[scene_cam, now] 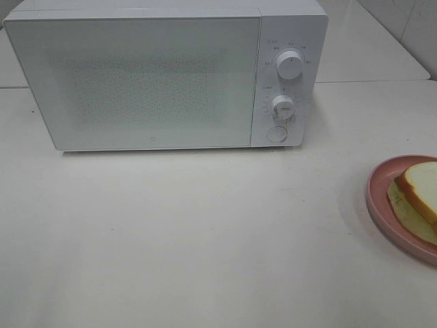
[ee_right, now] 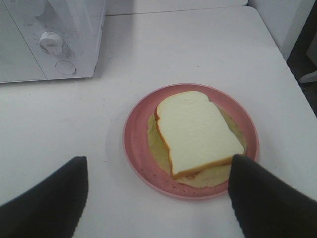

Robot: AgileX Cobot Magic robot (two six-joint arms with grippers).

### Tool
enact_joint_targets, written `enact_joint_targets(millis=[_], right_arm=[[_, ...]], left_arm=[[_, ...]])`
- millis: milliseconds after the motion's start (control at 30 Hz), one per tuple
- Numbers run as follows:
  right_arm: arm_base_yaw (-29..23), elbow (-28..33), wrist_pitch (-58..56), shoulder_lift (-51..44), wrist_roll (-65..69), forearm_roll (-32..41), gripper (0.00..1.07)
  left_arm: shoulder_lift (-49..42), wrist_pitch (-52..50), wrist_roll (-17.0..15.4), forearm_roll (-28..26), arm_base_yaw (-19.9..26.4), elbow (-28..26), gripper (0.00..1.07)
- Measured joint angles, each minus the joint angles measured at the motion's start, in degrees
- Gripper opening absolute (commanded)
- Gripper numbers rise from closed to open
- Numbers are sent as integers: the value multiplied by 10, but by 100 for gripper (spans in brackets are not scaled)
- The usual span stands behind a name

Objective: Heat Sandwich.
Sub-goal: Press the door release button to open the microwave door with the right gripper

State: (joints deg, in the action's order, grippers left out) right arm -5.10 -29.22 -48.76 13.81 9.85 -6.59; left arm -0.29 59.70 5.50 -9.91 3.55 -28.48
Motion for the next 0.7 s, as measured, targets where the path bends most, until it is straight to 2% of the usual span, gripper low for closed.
enact_joint_targets(millis=[700], right_arm=[[0, 88, 244, 176, 0, 0, 75]], left_arm=[[0, 0, 0, 0, 0, 0, 97]])
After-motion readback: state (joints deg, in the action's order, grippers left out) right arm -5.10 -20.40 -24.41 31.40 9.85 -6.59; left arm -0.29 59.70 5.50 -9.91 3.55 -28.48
